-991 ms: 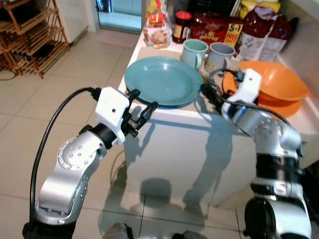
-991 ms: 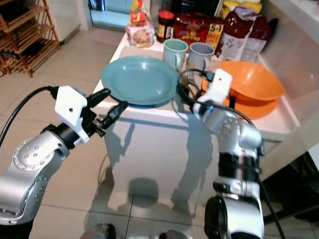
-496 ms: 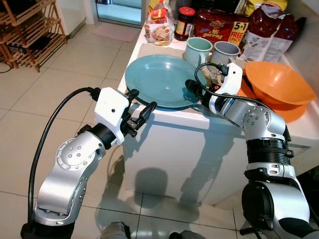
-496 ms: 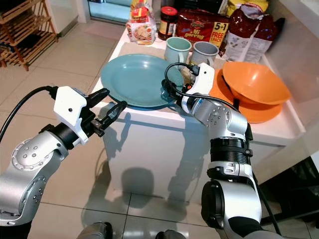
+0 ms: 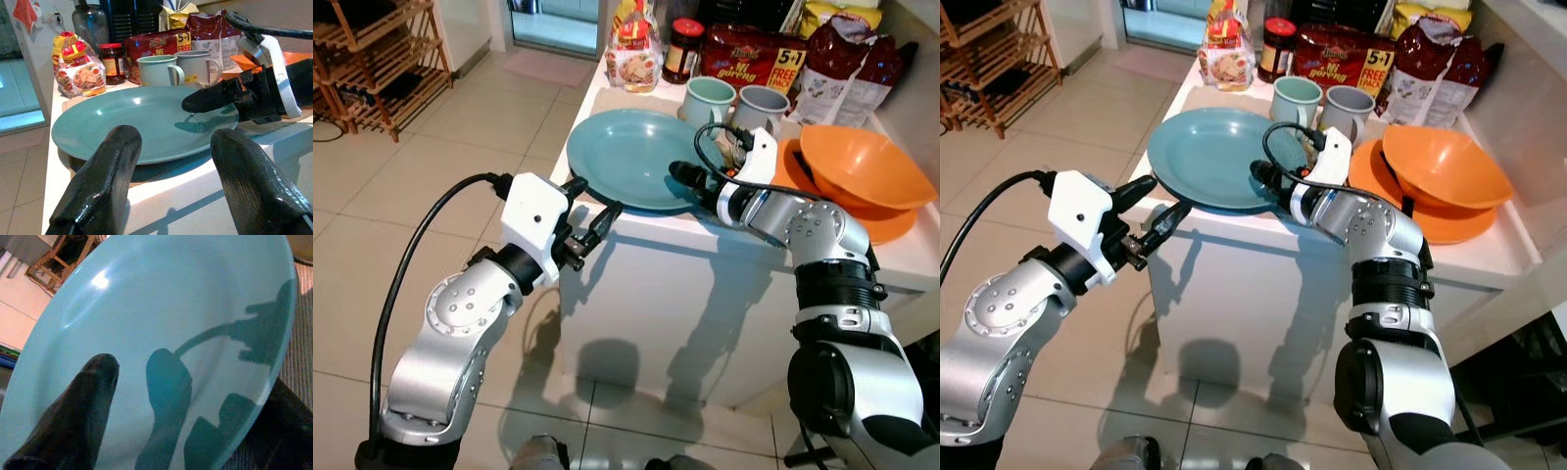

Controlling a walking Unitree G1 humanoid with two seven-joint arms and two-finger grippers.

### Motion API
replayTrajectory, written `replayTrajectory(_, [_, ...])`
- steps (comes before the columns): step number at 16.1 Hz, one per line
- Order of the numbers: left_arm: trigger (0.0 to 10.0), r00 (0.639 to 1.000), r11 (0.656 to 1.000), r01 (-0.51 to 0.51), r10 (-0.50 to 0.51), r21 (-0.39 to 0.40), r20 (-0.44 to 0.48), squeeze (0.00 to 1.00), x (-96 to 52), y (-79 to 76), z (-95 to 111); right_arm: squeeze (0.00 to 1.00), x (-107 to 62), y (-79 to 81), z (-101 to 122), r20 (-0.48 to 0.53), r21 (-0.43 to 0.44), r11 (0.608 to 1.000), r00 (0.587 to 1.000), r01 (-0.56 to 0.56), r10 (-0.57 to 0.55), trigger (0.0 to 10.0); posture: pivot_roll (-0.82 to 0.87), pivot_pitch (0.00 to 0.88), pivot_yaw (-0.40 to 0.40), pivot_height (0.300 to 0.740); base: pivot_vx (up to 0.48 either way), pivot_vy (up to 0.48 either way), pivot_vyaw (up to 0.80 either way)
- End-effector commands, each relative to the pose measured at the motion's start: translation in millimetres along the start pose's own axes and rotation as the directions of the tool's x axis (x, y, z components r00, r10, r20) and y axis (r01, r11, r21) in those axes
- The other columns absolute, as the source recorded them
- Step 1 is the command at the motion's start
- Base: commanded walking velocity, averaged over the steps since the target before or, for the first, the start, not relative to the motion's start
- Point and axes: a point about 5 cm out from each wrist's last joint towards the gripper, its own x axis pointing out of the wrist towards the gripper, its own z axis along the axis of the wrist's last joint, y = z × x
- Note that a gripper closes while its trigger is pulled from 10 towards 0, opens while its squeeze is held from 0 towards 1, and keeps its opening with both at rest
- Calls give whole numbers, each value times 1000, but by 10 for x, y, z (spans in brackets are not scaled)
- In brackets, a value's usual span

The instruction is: Setting the table

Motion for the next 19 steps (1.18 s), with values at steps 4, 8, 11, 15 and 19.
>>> replayTrajectory(4, [10000, 1000, 1000, 26, -26, -9, -2, 0, -2, -59, 9, 0, 27, -42, -14, -25, 58, 998, 1000, -3, 5, 0, 90, 68, -136, 740, 0, 0, 0])
replayTrajectory(8, [10000, 1000, 1000, 25, -25, -9, -2, 0, 4, -55, 13, 0, 45, -37, 0, -19, 70, 997, 1000, -15, 16, 0, 90, 65, -133, 740, 0, 0, 0])
replayTrajectory(11, [10000, 1000, 1000, 26, -26, -9, -1, 0, 13, -55, 15, 0, 56, -49, -2, -17, 71, 997, 1000, -13, 14, 0, 90, 63, -133, 740, 0, 0, 0])
replayTrajectory(15, [10000, 1000, 1000, 27, -27, -2, -7, 0, 21, -51, 13, 0, 71, -39, -1, -20, 58, 998, 1000, -18, 20, 0, 93, 62, -134, 740, 0, 0, 0])
replayTrajectory(19, [10000, 1000, 1000, 29, -29, 0, -8, 0, 24, -47, 13, 0, 79, -21, 15, -2, 75, 996, 999, -39, 39, 0, 94, 61, -131, 740, 0, 0, 0])
